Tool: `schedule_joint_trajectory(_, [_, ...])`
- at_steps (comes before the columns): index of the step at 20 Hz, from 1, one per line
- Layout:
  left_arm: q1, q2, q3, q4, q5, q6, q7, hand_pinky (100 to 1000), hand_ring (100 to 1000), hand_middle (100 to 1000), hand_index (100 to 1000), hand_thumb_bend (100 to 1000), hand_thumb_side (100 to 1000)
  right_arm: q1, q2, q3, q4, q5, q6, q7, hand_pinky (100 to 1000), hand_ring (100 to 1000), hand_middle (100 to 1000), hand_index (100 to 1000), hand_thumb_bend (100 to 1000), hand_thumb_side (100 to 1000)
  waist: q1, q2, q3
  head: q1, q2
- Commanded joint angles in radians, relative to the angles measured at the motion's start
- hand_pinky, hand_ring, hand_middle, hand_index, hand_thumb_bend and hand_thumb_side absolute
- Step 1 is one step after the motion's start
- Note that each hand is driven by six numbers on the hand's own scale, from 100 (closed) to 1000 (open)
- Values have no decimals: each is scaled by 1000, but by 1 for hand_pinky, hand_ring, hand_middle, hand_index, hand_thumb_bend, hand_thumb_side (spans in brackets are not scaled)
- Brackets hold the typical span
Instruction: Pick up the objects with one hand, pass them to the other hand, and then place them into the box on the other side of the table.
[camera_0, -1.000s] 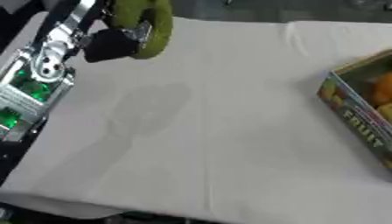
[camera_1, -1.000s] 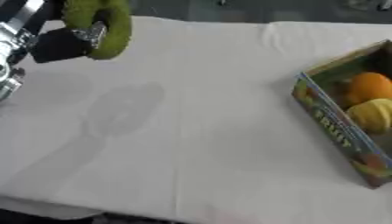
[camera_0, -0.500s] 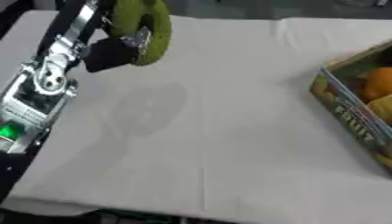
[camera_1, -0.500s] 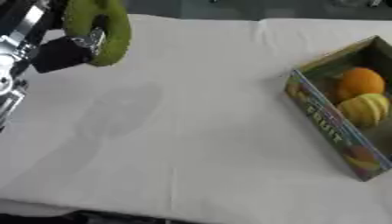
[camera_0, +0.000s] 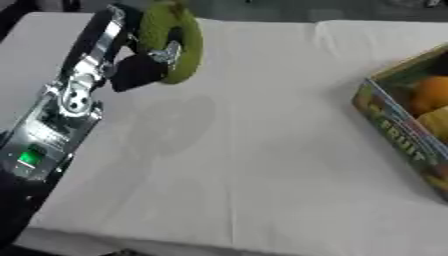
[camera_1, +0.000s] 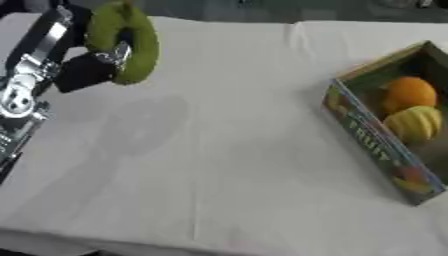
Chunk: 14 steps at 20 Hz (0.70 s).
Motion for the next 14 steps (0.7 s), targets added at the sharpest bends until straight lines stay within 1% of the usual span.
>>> schedule_joint_trajectory(1, [-22,-23,-4,23,-22,-18,10,459,463,394,329,100,382,-42,-65,29,13,42,9,34,808,626,763,795,100,605,-20,-37,2,-8,6])
schedule_joint_trajectory(4, [-29,-57,-16,65,-38,-33,19,457,461,392,328,100,385,-88,-76,66,48,68,20,62,810,631,766,797,100,617,-25,-42,5,-9,12])
schedule_joint_trajectory(5, [-31,-65,-21,78,-43,-37,21,457,461,391,327,100,363,-102,-78,77,59,75,22,71,811,633,767,798,100,609,-26,-44,6,-8,15])
schedule_joint_trajectory(6, [-32,-73,-25,90,-47,-40,22,456,460,391,327,100,389,-115,-80,88,68,81,24,80,813,636,769,799,100,620,-28,-46,8,-7,17])
schedule_joint_trajectory(10, [-39,-109,-38,128,-60,-60,36,452,457,388,324,100,407,-184,-83,137,106,106,31,115,825,660,783,808,100,622,-33,-57,14,-9,22])
schedule_joint_trajectory(14, [-43,-155,-45,159,-60,-102,66,449,455,384,320,100,431,-271,-70,197,147,141,44,153,831,682,798,818,100,632,-39,-69,16,-14,23])
